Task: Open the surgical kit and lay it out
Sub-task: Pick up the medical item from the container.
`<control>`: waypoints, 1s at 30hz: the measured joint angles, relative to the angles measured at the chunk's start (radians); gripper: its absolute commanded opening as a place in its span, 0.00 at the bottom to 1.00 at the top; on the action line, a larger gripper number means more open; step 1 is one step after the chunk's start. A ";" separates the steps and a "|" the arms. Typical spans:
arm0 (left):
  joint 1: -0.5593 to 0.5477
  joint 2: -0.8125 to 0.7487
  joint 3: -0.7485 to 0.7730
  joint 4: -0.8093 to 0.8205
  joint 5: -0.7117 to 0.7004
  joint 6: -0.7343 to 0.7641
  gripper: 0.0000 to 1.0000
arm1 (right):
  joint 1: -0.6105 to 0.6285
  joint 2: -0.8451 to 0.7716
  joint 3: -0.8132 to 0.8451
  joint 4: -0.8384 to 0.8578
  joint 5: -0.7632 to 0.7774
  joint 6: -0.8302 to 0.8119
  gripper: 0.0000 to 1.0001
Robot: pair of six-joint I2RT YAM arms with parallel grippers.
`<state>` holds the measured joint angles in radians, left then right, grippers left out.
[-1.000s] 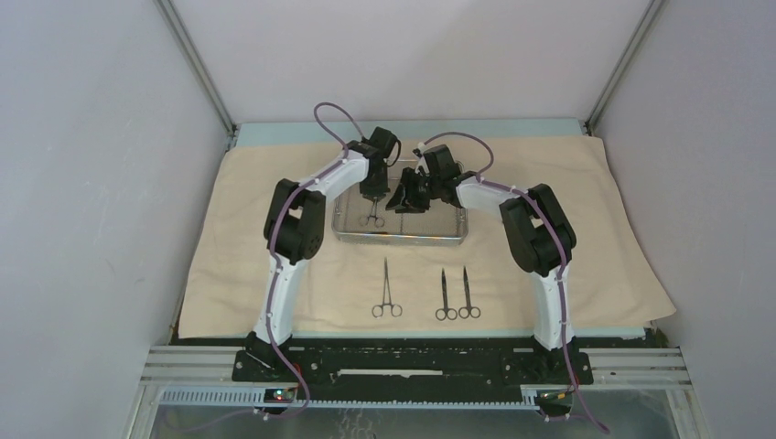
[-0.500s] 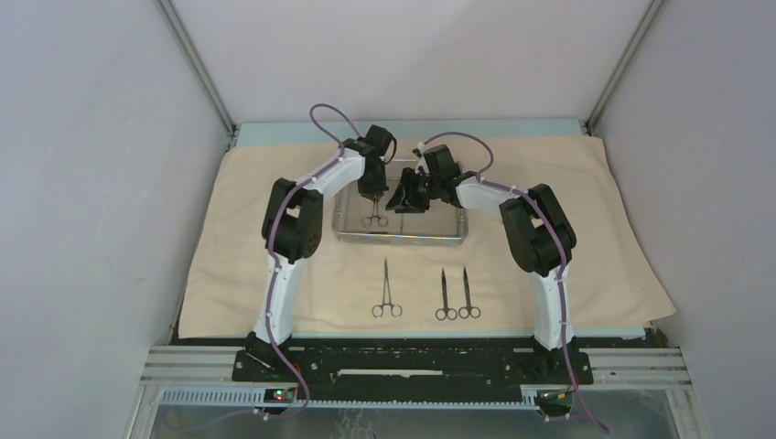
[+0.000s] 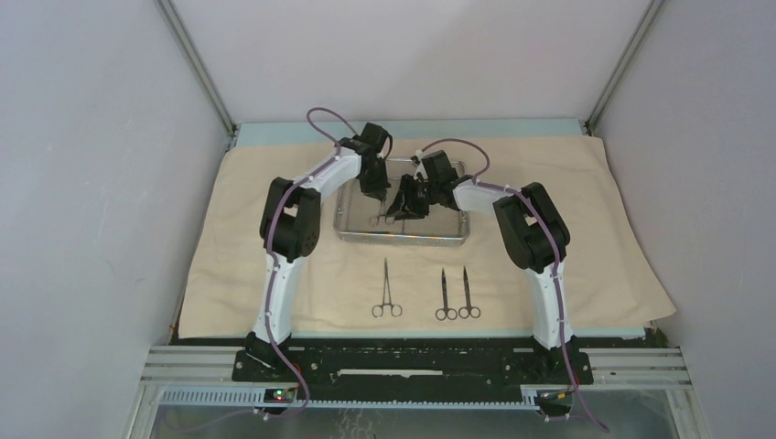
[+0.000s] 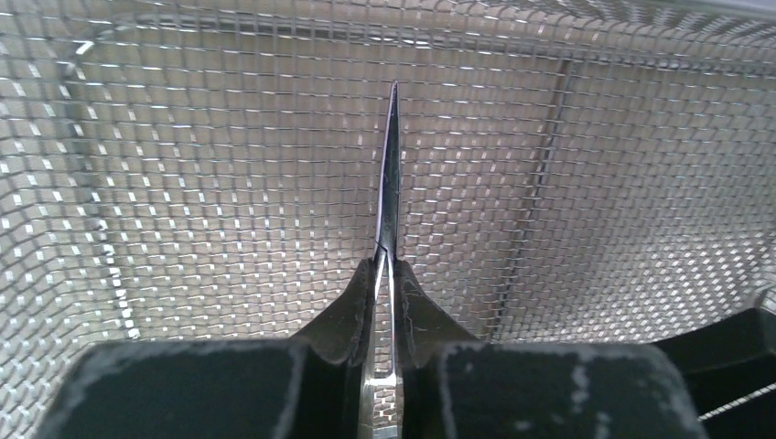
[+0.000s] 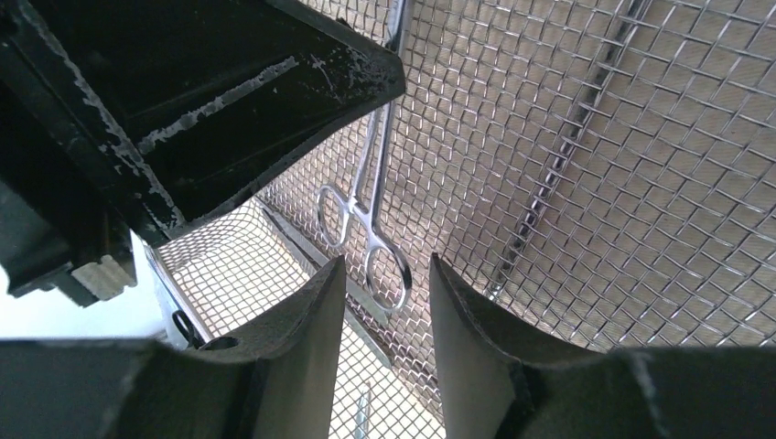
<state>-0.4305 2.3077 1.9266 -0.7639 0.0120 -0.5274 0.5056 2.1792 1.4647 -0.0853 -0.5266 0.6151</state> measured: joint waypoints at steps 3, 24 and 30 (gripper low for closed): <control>0.000 0.000 0.000 0.008 0.024 -0.007 0.00 | 0.000 0.003 0.000 0.001 -0.013 -0.001 0.47; 0.010 -0.051 -0.027 0.037 0.052 -0.019 0.35 | -0.011 0.015 0.004 0.029 -0.074 0.040 0.00; 0.025 -0.198 -0.067 0.037 0.043 -0.014 0.48 | -0.021 -0.029 0.003 0.017 -0.056 0.039 0.00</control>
<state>-0.4053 2.1098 1.8599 -0.7269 0.0551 -0.5411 0.4843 2.1506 1.4677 -0.0685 -0.5831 0.6540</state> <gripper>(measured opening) 0.434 0.017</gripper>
